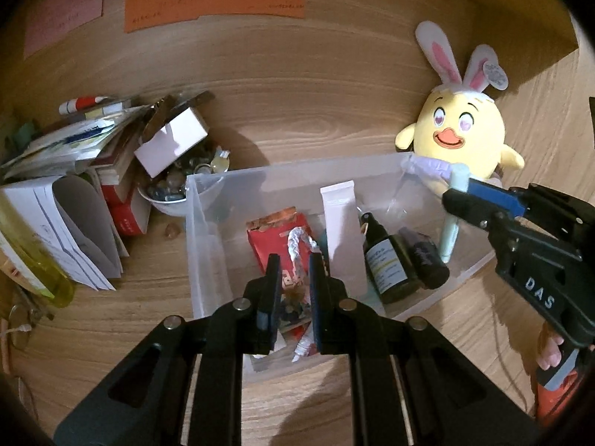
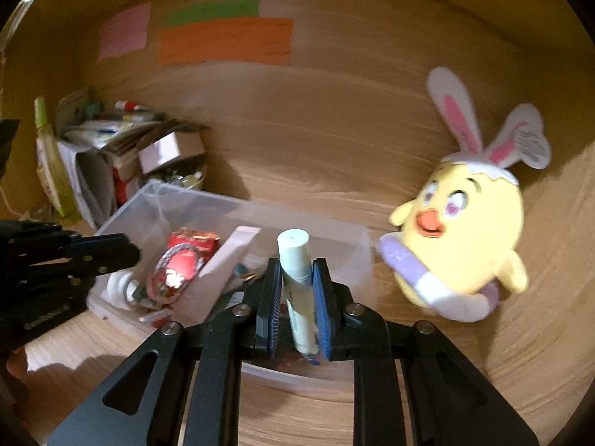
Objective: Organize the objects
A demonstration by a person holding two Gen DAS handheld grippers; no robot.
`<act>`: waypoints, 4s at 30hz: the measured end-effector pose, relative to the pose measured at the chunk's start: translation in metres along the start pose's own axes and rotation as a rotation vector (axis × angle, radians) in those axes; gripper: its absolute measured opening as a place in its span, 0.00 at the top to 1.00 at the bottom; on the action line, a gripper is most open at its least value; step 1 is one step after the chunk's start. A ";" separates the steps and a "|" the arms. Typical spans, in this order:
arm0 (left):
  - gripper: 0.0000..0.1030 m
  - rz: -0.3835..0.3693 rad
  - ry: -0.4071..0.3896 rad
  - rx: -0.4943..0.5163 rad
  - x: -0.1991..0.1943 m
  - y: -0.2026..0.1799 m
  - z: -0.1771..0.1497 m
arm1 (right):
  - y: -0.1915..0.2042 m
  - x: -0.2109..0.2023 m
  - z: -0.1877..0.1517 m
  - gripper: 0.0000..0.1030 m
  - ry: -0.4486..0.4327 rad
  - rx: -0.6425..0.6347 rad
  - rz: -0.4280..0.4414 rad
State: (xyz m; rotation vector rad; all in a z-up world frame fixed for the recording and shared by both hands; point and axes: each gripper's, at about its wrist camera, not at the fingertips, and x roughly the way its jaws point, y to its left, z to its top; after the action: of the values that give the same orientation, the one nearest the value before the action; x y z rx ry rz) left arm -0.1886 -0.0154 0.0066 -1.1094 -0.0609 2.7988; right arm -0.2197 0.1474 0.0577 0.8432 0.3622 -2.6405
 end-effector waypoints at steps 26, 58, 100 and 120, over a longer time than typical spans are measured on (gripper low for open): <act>0.44 0.006 -0.111 0.008 -0.051 -0.011 -0.004 | -0.004 -0.027 -0.008 0.40 -0.019 0.082 0.150; 0.05 0.033 -0.122 -0.034 -0.062 -0.020 -0.037 | -0.011 -0.050 -0.051 0.15 0.010 0.106 0.125; 0.04 0.022 -0.118 -0.039 -0.062 -0.017 -0.035 | -0.017 -0.050 -0.046 0.14 0.007 0.111 0.133; 0.04 -0.020 -0.113 -0.074 -0.062 -0.015 -0.036 | -0.011 -0.050 -0.046 0.14 0.013 0.099 0.136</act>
State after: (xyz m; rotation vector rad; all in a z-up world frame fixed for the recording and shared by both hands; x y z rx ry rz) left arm -0.1171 -0.0091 0.0237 -0.9592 -0.1870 2.8605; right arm -0.1624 0.1854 0.0526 0.8837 0.1715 -2.5448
